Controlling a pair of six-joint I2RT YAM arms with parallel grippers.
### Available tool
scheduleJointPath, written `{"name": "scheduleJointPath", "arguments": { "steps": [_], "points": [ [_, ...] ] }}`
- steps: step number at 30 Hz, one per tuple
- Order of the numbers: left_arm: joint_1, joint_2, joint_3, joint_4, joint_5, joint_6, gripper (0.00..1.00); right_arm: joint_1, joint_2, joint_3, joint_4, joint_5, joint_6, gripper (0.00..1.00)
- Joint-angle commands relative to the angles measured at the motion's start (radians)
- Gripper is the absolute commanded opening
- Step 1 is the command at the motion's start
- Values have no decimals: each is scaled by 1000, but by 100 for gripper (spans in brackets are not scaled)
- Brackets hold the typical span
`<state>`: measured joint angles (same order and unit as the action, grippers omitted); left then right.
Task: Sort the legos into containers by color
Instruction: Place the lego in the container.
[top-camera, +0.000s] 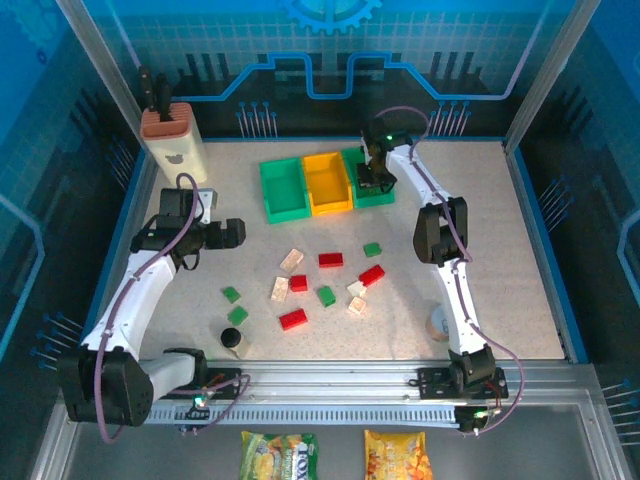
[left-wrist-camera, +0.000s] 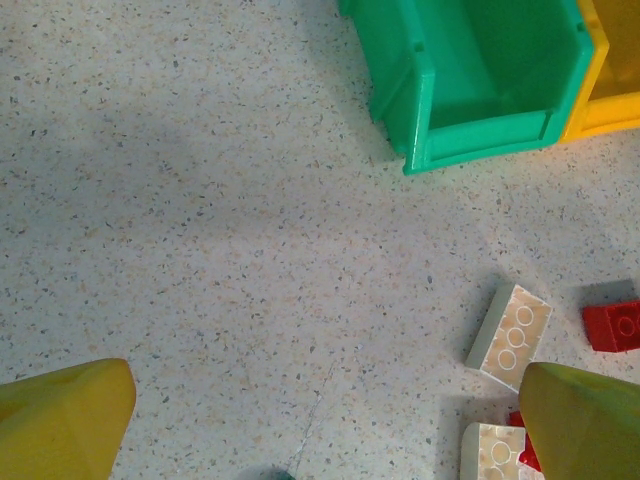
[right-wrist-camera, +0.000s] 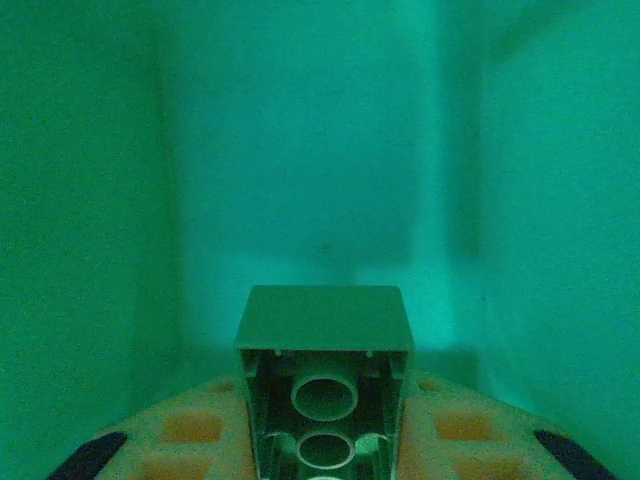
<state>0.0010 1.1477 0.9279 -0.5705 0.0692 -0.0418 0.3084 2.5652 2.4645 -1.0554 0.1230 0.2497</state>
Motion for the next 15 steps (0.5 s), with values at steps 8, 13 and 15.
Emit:
{"name": "scheduleJointPath", "arguments": {
  "steps": [8, 13, 15],
  "points": [
    [7, 13, -12, 6, 0, 23, 99, 17, -84, -64, -107, 30, 37, 23],
    [7, 14, -12, 6, 8, 21, 99, 20, -89, -56, -104, 32, 48, 36],
    [7, 13, -14, 7, 10, 22, 99, 21, -98, -52, -104, 36, 50, 40]
  ]
}}
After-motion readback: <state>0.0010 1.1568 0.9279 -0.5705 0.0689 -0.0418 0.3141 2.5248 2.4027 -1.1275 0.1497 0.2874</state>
